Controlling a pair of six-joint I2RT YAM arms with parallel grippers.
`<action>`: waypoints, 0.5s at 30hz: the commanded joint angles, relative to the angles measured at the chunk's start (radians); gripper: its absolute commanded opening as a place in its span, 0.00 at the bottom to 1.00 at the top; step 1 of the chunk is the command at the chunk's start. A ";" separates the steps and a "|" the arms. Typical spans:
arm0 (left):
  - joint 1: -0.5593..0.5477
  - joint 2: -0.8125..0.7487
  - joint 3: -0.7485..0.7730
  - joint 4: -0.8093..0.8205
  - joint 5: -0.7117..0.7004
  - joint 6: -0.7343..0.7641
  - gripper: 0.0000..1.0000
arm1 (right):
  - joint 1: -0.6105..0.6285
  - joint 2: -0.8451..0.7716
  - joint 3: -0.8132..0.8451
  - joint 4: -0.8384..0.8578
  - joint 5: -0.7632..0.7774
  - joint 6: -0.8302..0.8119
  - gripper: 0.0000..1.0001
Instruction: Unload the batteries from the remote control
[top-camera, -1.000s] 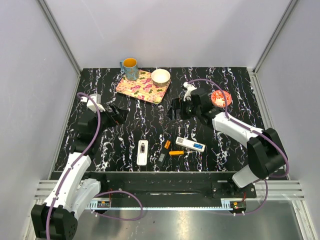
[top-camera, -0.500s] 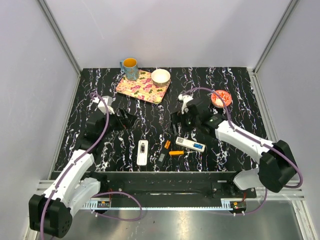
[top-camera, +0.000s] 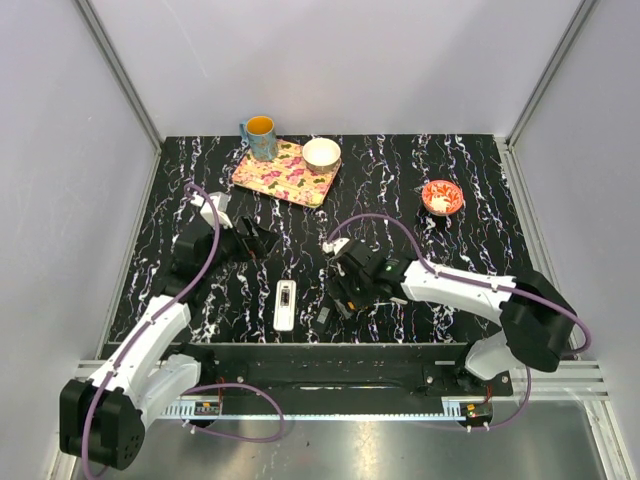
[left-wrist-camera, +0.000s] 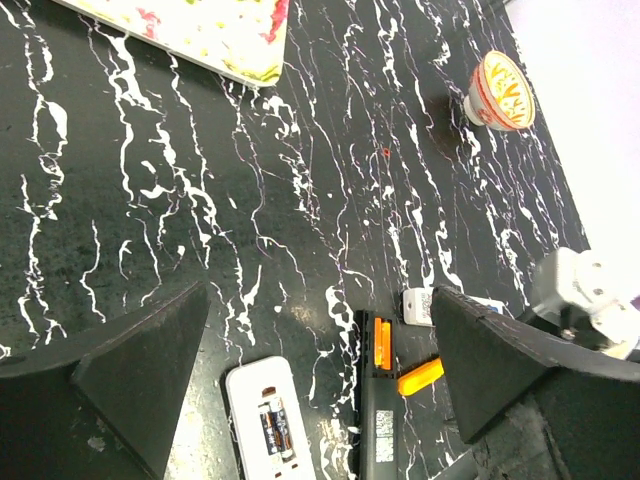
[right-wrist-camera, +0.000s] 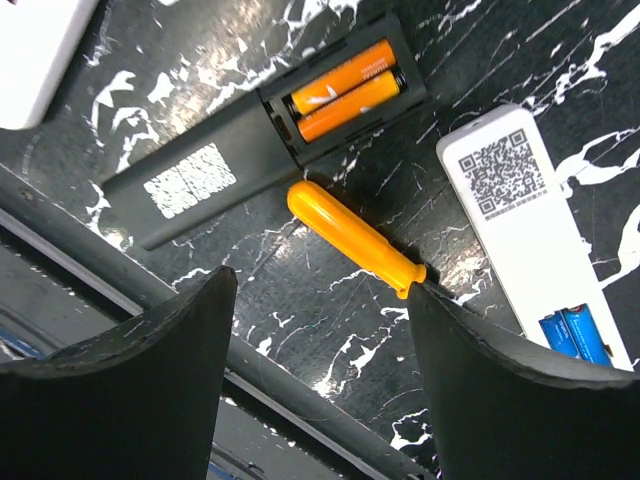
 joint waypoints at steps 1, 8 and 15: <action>-0.002 0.006 -0.020 0.086 0.069 -0.028 0.99 | 0.011 0.022 -0.014 0.021 0.043 -0.025 0.77; -0.004 0.013 -0.033 0.099 0.089 -0.033 0.99 | 0.013 0.078 0.008 0.055 0.054 -0.058 0.77; -0.002 0.024 -0.026 0.103 0.106 -0.027 0.99 | 0.013 0.179 0.060 0.044 0.014 -0.068 0.69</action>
